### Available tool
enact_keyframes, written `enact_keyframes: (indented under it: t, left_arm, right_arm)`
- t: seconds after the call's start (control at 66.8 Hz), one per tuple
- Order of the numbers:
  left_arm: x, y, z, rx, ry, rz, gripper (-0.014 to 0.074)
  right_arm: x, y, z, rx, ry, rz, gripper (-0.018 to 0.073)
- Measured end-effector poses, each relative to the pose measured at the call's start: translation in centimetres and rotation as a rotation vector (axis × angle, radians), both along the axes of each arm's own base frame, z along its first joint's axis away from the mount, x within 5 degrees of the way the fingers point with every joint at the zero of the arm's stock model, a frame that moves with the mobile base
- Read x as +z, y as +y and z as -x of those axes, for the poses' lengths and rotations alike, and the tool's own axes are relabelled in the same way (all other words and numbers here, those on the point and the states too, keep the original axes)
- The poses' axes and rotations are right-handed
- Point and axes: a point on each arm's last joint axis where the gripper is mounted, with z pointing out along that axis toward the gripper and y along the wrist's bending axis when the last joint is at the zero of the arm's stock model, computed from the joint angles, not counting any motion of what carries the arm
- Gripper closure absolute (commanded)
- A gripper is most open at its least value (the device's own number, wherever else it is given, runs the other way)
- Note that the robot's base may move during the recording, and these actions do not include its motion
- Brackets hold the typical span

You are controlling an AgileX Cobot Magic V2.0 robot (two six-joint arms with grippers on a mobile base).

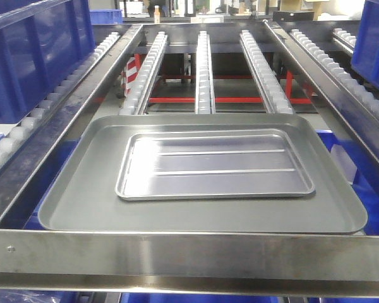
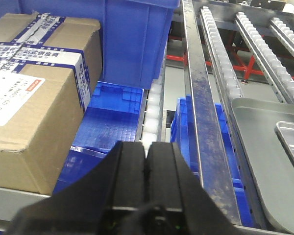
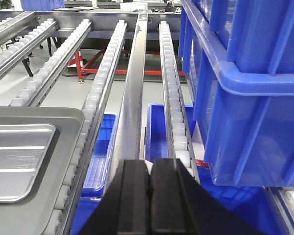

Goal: Grab silver tray and place in blue box

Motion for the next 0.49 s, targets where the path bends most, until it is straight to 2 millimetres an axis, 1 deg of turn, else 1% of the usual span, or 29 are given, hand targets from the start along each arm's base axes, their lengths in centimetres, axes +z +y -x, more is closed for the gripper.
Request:
enact_keyframes:
  t: [0.494]
  left_arm:
    - [0.00,0.00,0.00,0.000,0.000,0.000,0.0701]
  right_arm:
    - [0.00,0.00,0.00,0.000,0.000,0.000,0.0510]
